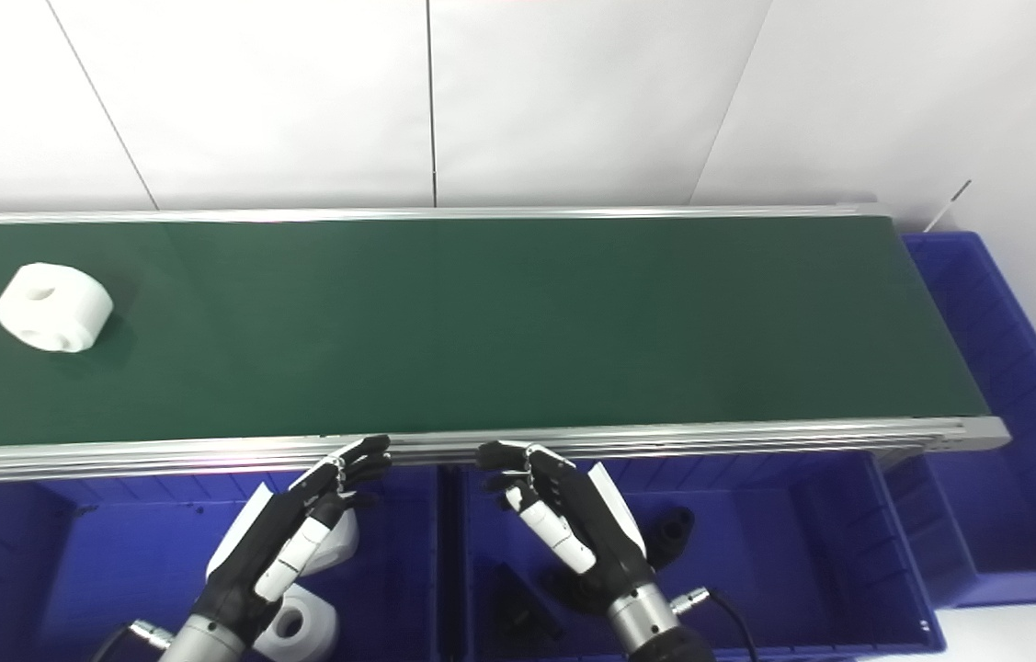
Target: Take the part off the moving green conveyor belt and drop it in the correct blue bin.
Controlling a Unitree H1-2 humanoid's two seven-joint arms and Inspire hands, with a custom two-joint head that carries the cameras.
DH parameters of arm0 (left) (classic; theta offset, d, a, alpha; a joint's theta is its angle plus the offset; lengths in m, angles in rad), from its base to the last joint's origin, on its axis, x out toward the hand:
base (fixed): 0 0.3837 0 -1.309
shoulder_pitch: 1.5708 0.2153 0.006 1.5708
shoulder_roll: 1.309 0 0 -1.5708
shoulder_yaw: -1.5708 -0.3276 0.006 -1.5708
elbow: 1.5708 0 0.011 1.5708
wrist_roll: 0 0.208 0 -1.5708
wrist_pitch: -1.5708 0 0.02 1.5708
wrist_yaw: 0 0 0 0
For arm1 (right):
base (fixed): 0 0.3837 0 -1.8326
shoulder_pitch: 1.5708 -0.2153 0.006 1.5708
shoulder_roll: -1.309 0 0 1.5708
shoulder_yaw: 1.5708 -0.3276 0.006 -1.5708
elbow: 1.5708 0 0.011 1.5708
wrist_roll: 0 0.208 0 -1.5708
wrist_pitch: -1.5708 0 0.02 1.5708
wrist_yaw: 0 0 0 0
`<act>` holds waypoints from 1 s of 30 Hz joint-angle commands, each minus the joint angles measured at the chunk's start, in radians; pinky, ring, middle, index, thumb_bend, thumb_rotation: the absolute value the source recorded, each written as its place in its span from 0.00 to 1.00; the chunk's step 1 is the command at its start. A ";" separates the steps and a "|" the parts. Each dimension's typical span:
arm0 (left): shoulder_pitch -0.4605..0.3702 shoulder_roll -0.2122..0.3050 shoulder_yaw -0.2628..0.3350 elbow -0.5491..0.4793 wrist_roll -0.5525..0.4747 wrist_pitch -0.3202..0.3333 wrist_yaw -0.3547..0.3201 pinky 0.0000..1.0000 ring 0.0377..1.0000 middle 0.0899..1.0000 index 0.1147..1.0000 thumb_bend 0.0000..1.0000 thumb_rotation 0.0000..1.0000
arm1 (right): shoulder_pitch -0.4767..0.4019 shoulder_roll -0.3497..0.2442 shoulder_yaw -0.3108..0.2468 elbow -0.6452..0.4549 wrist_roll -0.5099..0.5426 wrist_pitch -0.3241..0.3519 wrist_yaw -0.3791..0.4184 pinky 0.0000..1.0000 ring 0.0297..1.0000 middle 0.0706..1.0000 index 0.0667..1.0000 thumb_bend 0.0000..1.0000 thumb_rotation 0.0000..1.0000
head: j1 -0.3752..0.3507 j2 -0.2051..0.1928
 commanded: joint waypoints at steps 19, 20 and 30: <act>-0.053 -0.065 -0.043 -0.145 0.143 -0.293 0.099 0.79 0.83 0.81 0.81 0.67 0.87 | -0.011 -0.055 -0.041 0.198 0.064 -0.248 0.022 0.64 0.69 0.72 0.73 0.75 0.92 | 0.269 -0.205; -0.067 -0.067 -0.035 -0.153 0.154 -0.303 0.107 0.79 0.83 0.81 0.80 0.68 0.87 | -0.017 -0.057 -0.042 0.217 0.064 -0.261 0.023 0.63 0.69 0.72 0.73 0.74 0.92 | 0.280 -0.224; -0.301 -0.043 0.116 -0.172 0.304 -0.348 0.174 0.78 0.83 0.81 0.81 0.68 0.85 | -0.067 -0.051 -0.050 0.356 0.077 -0.347 0.028 0.62 0.66 0.70 0.70 0.73 0.92 | 0.302 -0.309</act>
